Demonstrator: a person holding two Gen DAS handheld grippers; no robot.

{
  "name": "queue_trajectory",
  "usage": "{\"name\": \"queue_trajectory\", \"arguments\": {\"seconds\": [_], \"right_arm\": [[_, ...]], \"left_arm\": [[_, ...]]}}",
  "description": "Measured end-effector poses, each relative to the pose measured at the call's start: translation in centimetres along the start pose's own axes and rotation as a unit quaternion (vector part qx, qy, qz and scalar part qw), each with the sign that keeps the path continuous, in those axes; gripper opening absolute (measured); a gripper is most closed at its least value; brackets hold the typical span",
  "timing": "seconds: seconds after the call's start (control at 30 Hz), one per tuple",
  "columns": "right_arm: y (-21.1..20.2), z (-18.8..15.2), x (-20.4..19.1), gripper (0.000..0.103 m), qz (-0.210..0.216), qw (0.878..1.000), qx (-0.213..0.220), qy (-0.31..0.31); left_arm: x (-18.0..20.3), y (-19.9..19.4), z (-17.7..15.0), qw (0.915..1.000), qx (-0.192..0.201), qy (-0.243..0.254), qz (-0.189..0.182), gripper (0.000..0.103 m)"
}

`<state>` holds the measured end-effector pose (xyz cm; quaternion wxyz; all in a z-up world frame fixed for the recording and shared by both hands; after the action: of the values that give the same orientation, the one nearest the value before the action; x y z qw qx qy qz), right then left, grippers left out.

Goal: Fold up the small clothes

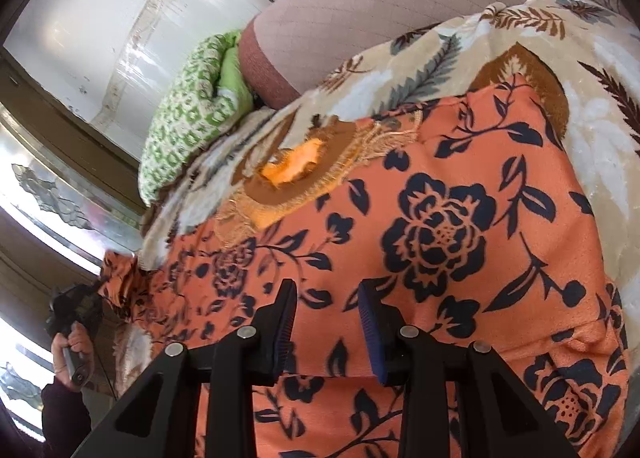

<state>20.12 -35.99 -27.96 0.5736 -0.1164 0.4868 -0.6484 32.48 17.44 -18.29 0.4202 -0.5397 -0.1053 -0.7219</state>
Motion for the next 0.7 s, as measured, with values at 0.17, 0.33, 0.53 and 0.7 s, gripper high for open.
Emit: {"name": "queue_trajectory", "arguments": {"seconds": [0.17,0.33,0.53,0.7], "right_arm": [[-1.2,0.0,-0.7,0.044,0.112,0.994,-0.011,0.014],[-3.1,-0.3,-0.9,0.088,0.249,0.967,-0.015,0.047],[-4.1,0.0,2.2,0.089,0.322,0.937,-0.007,0.136],[-2.8,0.3,5.9,0.090,0.341,0.910,-0.023,0.233]], "left_arm": [[9.7,4.9,-7.6,0.9920,-0.084,0.045,-0.083,0.009],[14.2,10.6,-15.7,0.9781,-0.158,0.027,-0.133,0.009],[16.2,15.5,-24.3,0.9611,-0.224,-0.014,-0.161,0.009],[15.0,17.8,-28.1,0.9581,-0.231,-0.050,-0.162,0.009]]}}
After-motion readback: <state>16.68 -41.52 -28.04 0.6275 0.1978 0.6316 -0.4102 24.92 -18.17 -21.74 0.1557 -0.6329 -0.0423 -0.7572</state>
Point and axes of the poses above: each gripper's, at about its wrist camera, not at the fingertips, and y roughly the way its jaws point, x to its right, z to its top, the point moved 1 cm from there along y, roughly the way its jaws point, and after that the axes turned 12 degrees about -z, right-handed, at the moved point
